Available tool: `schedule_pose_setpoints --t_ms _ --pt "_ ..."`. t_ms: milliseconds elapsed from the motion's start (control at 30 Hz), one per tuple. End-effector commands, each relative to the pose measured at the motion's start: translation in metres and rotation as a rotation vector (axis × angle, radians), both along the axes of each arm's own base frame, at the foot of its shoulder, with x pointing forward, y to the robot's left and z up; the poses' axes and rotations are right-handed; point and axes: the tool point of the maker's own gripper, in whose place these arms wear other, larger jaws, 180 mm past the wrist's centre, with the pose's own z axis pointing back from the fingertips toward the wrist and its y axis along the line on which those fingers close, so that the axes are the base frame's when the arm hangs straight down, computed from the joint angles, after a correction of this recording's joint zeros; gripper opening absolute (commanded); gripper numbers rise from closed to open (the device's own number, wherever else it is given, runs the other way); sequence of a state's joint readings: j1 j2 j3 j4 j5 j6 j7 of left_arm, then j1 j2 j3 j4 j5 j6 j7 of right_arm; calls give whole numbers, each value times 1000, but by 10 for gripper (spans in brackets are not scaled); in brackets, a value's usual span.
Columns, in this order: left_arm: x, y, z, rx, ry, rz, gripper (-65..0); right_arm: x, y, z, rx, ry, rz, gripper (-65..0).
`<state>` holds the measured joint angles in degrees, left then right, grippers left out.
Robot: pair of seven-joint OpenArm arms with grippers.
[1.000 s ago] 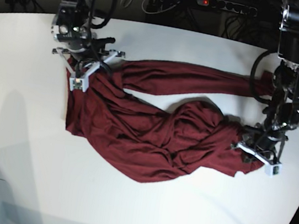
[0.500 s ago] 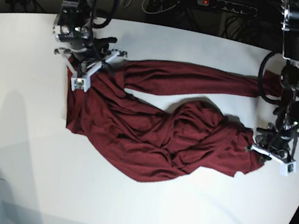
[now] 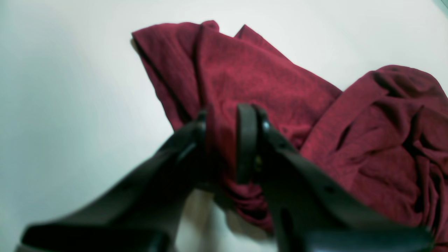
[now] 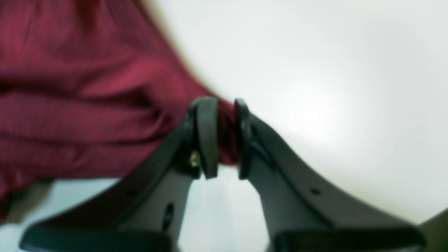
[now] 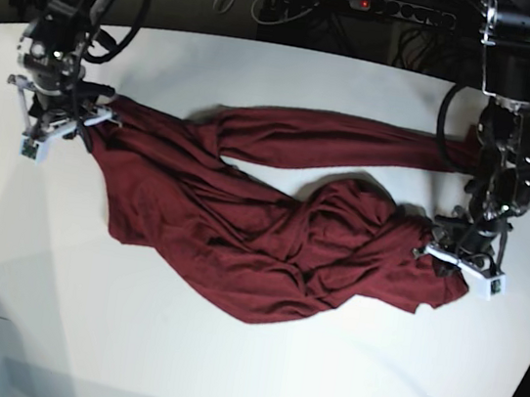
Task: Layout the t-shirt on the table in an organized manner, then fold the t-shirt properly
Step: 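Drag the bunched fabric with the left gripper away from the right gripper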
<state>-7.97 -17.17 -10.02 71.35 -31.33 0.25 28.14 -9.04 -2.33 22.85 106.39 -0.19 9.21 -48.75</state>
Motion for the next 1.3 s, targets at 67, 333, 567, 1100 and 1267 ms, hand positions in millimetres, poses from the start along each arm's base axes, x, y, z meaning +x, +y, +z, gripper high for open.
schedule_pose_setpoints --t_ms 67,333,567,1100,1267 --pt "12 6 22 13 -66 4 -541 13 -5 26 -36 -82 13 -649" --pt "12 5 21 4 -65 4 -538 17 -4 27 -30 -88 10 -642" --pt "0 -33 33 -35 -35 -84 -435 12 -2 17 -21 -61 14 -642" --pt "-21 -52 -1 -88 59 -90 -143 9 -1 8 -7 -34 12 -642" --pt "-22 -73 -4 -74 71 -157 -271 9 -1 8 -7 -34 12 -642"
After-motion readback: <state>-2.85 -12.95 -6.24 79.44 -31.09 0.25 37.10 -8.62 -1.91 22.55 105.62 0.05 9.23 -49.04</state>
